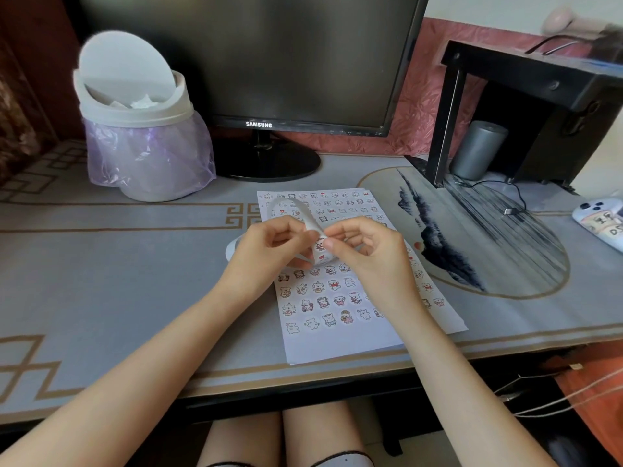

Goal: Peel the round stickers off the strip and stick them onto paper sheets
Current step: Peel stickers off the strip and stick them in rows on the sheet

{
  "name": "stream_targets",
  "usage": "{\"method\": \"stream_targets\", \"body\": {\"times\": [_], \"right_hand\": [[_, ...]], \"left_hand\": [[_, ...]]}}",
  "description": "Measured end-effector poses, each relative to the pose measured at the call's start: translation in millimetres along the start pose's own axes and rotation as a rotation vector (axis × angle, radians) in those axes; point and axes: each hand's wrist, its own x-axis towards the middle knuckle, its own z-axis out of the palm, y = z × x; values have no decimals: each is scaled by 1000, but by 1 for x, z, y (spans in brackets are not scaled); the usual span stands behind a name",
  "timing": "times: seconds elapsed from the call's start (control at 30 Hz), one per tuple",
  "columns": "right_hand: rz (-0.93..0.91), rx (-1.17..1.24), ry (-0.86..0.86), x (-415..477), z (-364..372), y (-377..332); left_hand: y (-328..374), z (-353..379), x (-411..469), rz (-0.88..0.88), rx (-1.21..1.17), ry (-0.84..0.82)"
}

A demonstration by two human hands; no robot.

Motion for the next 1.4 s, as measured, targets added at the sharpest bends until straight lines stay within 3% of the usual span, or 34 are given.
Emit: {"method": "stream_targets", "body": {"times": [1.1, 1.4], "right_hand": [[-31, -35, -14, -2, 0, -2], [-21, -169, -28, -3, 1, 0]], "left_hand": [[1, -1, -1, 18, 35, -14], [1, -1, -1, -41, 12, 0]]}}
